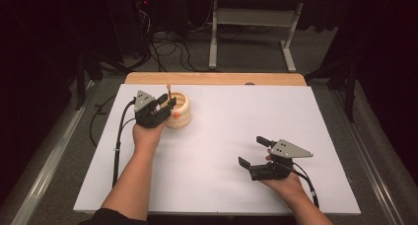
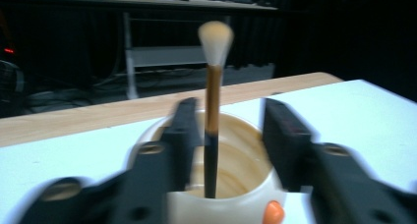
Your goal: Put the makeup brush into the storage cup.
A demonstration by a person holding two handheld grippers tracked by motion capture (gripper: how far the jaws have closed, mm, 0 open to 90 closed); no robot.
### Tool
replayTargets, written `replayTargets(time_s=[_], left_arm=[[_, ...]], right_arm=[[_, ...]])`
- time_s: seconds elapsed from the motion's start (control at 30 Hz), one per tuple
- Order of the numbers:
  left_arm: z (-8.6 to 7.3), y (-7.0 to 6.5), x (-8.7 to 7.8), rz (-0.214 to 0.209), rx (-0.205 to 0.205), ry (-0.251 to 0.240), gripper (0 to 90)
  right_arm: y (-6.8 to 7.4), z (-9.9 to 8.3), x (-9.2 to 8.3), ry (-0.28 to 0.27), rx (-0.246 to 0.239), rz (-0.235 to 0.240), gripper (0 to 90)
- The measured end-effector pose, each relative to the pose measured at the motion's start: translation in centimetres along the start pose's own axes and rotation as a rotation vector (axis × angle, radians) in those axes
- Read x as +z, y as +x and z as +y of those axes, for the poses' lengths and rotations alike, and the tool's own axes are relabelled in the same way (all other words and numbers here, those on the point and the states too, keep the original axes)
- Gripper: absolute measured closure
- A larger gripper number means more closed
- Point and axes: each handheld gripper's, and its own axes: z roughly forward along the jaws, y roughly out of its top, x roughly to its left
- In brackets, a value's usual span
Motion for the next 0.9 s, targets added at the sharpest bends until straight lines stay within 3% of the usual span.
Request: replayTargets(time_s=[0.07,0.2,0.37,0.77,0.9], left_arm=[[0.10,0.00,-0.04,0.000,-0.018,-0.005,38.8],[0.21,-0.06,-0.16,0.005,-0.018,-0.005,30.7],[0.13,0.15,-0.09,0.009,-0.048,0.025,16.9],[0.20,0.19,-0.39,0.012,-0.050,0.050,0.5],[0.23,0.16,-0.54,0.015,-0.046,0.058,0.2]], right_arm=[[0.01,0.01,0.00,0.000,-0.001,0.000,4.1],[0.07,0.02,0.01,-0.001,-0.007,0.003,4.1],[0.08,0.00,0.04,0.003,-0.005,0.005,4.2],[0.23,0.00,0.06,0.004,-0.003,0.004,4.2],[0.25,0.02,0.06,0.004,-0.008,0.003,4.2]])
